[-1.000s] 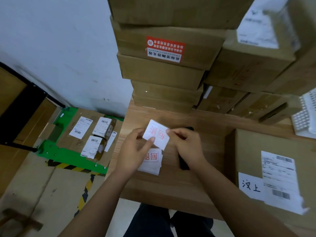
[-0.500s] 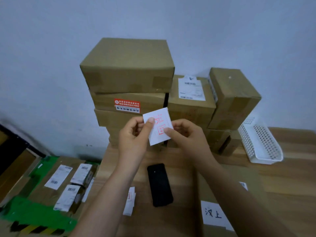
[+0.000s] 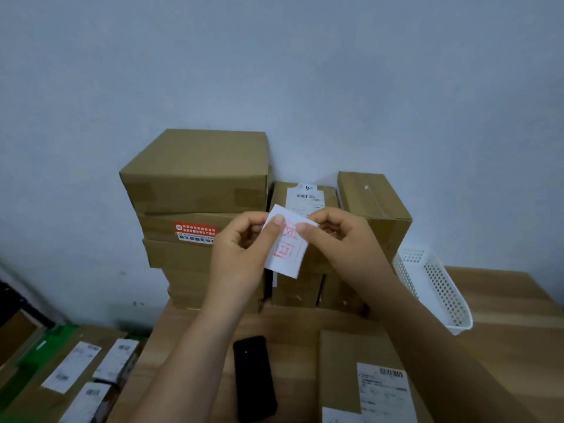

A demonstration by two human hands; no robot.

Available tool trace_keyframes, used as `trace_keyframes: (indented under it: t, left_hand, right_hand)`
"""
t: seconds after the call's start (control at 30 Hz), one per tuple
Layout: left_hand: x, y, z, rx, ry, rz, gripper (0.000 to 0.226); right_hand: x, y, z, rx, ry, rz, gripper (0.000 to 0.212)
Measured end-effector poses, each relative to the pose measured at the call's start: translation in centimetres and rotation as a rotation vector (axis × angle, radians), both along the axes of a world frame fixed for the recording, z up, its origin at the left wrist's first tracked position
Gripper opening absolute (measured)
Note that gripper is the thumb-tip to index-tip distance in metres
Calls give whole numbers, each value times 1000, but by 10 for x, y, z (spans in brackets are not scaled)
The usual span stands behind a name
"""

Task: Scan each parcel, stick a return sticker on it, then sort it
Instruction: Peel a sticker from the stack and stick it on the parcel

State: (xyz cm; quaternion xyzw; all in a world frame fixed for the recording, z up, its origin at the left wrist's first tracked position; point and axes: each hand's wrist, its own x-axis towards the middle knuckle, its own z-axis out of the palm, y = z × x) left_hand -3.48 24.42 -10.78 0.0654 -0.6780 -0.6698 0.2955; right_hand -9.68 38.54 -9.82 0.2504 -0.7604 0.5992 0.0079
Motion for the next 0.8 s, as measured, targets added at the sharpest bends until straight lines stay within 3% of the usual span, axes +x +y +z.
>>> trace_keyframes:
  t: [0.27, 0.43, 0.57, 0.8]
  left_hand:
    - [3, 14, 3, 68, -19, -32, 7]
    - [2, 16, 5, 131, -15, -3, 7]
    - [1, 17, 6, 172, -11, 6, 9]
    - [1, 15, 5, 189, -31, 21, 7]
  right_hand:
    - [6, 13, 3, -214, -153, -30, 13]
    - [8, 19, 2, -166, -167, -38, 16]
    - [10, 22, 2, -146, -153, -6, 7]
    - [8, 27, 2, -147, -125, -37, 18]
